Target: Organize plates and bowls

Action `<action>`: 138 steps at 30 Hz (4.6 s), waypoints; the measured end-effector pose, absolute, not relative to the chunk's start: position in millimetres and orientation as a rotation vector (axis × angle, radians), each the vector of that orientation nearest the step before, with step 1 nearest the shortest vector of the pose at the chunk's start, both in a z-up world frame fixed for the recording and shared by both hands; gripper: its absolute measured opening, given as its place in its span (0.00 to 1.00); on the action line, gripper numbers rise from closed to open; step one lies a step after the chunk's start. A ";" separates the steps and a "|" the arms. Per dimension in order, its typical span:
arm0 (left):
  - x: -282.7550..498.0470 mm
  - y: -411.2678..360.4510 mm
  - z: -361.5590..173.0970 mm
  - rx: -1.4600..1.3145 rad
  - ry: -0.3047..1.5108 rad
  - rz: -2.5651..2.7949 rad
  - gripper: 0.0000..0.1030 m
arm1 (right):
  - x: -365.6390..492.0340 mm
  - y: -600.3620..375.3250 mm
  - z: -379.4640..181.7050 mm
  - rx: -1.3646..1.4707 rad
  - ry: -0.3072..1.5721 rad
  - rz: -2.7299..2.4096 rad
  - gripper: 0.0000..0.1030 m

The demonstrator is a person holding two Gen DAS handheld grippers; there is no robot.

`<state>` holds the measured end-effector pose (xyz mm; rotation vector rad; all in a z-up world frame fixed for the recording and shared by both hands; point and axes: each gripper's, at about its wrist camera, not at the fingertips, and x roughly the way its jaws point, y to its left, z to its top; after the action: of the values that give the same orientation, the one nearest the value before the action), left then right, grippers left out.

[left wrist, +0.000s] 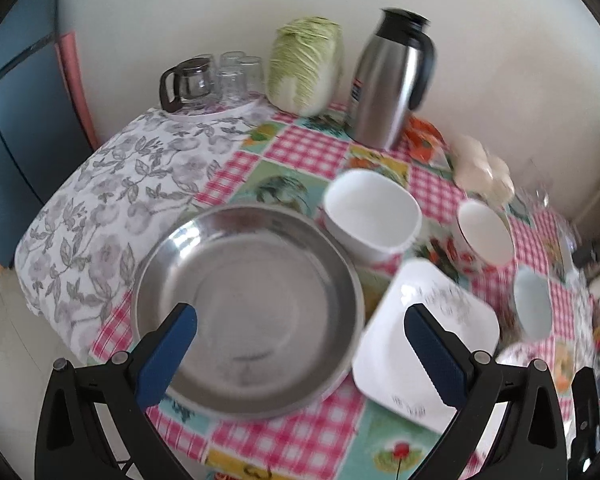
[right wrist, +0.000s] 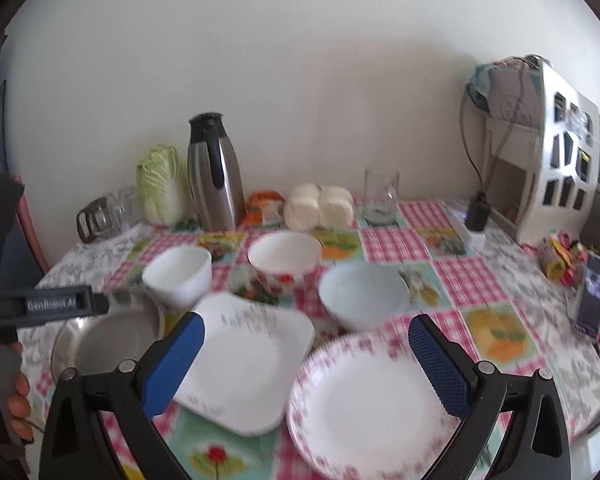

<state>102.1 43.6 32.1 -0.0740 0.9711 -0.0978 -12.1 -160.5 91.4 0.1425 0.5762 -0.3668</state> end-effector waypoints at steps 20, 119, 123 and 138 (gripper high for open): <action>137.7 201.6 -37.6 -0.394 1.043 0.154 1.00 | 138.0 -74.1 33.5 0.120 0.886 -0.051 1.00; 112.5 7.2 1.7 -0.232 1.046 -0.364 0.23 | -9.5 -236.5 32.3 0.512 0.780 -0.199 0.17; 116.2 2.4 -9.3 -0.214 1.079 -0.350 0.23 | -7.4 -243.3 22.1 0.540 0.805 -0.203 0.17; 132.0 -6.2 -49.6 -0.203 1.183 -0.273 0.34 | 16.8 -233.4 -5.9 0.465 0.884 -0.212 0.19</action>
<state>132.0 -6.2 -49.6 -0.2030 1.1829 -0.2735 16.8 -233.4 -5.9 0.4653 0.8839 -0.2121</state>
